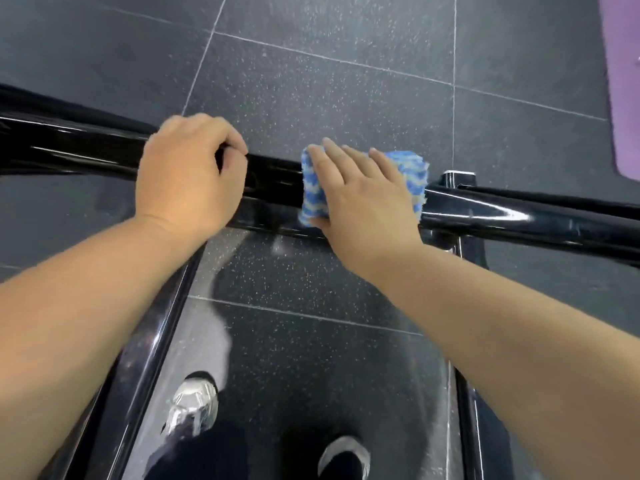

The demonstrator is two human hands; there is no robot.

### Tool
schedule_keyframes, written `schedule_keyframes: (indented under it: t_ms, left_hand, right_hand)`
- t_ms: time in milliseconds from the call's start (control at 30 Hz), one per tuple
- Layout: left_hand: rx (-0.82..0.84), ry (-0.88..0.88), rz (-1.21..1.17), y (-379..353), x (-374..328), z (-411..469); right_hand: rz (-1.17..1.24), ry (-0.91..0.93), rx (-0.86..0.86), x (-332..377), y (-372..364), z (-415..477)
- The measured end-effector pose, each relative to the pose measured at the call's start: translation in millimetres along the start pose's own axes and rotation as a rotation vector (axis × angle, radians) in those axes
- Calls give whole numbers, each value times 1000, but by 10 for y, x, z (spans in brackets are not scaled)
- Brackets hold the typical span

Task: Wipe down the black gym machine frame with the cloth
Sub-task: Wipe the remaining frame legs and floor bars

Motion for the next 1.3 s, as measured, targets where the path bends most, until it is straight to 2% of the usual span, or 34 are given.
schedule_keyframes:
  t_ms: [133,267,433,533,633,733,800,900,1000,1067,1233,1300]
  left_hand:
    - [35,-139,50,-167,0,162]
    - [-54,-233,116,-241,35,84]
    - [-227,-274,184,-295,42,58]
    - [-268,-285,195,-327,52,48]
    - [-297,-255,224,-339,97,62]
    - [-340,-285,211,-356,87,52]
    - [-377,-328,164,-337,76,48]
    - [-495,-367,53,-309,82,4]
    - [-628,-351,60,-415,139,-178]
    - [-648,-390,38,-570,198,-332]
    - [-726,-404,-74,-675,252,-392]
    - [-740,-421,-103,-692,234,-381]
  right_hand:
    - [35,-109,-217,-231,-42,-257]
    - [-64,-290,-278,-409,-101,-547]
    - [-114,-293,-444,-175,-181,-430]
    - [-78,-243,-532,-28,-197,-364]
    - [89,-228,-643,-41,-176,-413]
    - [247,-342,-861,-223,-181,-663]
    - [271,-390,-960,-236,-257,-761]
    - [221,-359,-983,-68,-393,-689]
    - [149,-202,-986,60,-440,-564]
    - [62,-118,-955,24,-455,-585]
    - [172,-186,-1000,-139,-491,-743]
    - [105,-129,-930,-30,-659,-579]
Point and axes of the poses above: each hand's wrist, its own z-axis towards the middle knuckle, its own y-axis out of the back of the hand, x = y × z, the point moved 5 cm from there along z, towards the middle knuckle, and after that the axes turned 7 degrees about -z, right-handed, at the moved point
